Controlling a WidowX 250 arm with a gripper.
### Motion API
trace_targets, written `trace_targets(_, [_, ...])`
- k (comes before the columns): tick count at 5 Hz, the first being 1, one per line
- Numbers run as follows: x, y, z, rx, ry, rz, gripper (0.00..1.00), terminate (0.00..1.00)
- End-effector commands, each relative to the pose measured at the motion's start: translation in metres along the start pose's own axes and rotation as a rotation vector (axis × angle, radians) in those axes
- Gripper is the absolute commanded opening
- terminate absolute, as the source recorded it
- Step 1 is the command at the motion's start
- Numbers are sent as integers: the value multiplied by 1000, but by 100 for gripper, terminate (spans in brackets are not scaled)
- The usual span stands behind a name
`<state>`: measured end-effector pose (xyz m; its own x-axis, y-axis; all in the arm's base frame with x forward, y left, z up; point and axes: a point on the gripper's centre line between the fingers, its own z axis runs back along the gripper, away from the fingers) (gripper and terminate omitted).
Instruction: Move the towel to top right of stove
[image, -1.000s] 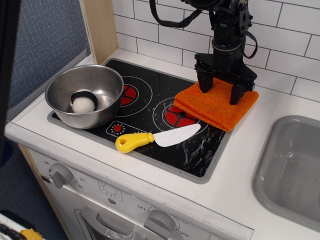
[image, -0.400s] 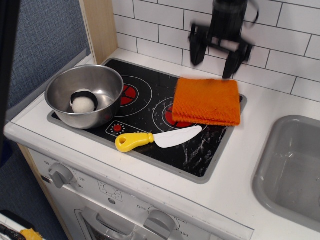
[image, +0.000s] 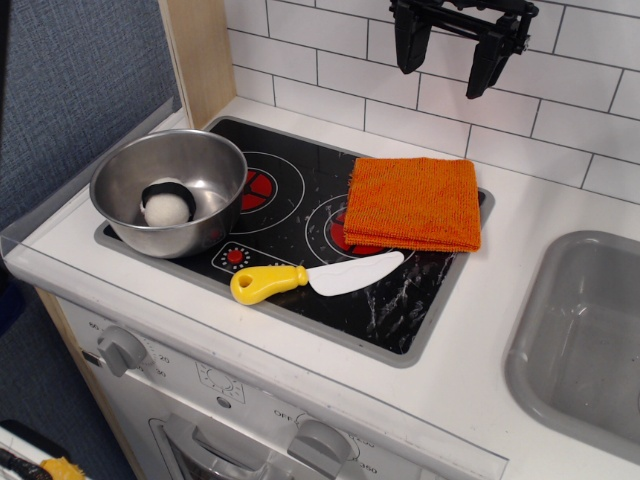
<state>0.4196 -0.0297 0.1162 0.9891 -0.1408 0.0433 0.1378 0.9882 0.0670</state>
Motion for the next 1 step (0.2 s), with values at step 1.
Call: trace_targets(1, [1,1,35,5,-93,2,100,100])
